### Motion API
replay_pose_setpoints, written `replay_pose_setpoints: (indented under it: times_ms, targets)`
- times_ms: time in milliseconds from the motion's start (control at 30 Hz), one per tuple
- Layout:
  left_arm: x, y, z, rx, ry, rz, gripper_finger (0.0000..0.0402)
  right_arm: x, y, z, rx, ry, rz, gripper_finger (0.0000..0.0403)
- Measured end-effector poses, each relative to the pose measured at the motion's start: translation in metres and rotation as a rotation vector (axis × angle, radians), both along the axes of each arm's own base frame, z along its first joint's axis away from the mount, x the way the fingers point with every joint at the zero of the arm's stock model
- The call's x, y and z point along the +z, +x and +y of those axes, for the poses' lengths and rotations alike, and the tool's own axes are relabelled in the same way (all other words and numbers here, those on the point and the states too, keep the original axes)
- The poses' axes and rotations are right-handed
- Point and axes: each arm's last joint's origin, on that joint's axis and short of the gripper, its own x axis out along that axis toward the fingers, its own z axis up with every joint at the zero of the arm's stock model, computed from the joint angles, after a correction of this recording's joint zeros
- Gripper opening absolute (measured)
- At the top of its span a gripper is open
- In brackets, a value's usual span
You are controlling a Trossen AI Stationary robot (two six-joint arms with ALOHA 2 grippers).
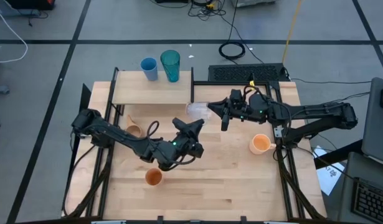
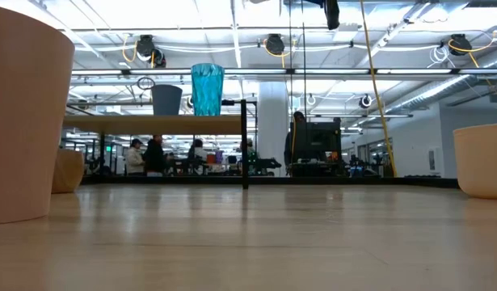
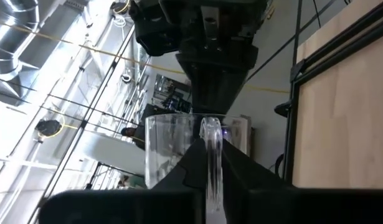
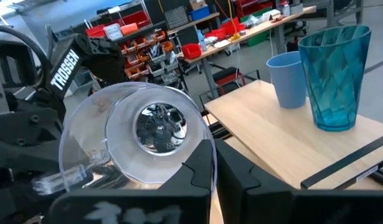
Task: Stack small to large cups/mugs on shelf
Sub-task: Put the transparent mug on the shelf
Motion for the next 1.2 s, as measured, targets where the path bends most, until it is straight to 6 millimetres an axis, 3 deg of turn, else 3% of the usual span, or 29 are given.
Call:
replay_pose_setpoints:
  times_ms: [100, 300, 533, 867, 1000, 1200]
  targets:
    - [0.0, -0.001, -0.002, 0.004, -0.01, -0.012, 0.0031, 0.001, 0.0, 0.0, 0.001, -0.002, -0.006, 0.0006]
    - [0.002, -0.004, -0.01, -0.006, -0.02, -0.028, 0.0015, 0.006, -0.006, 0.0, 0.009, -0.023, -0.014, 0.0046]
    - [0.009, -0.01, -0.013, -0.006, -0.08, -0.104, 0.0015, 0.014, -0.024, 0.0, 0.029, -0.126, 0.017, 0.0143]
    - [0.043, -0.036, -0.009, -0.125, -0.279, -0.32, 0.0015, 0.022, -0.069, 0.004, 0.143, -0.341, 0.14, 0.0269]
    - [0.053, -0.044, -0.004, -0.298, -0.436, -0.406, 0.0015, 0.003, -0.082, 0.01, 0.184, -0.409, 0.163, 0.0288]
    - [0.055, -0.041, 0.004, -0.426, -0.589, -0.468, 0.0015, -0.046, -0.09, 0.02, 0.227, -0.467, 0.072, 0.0292]
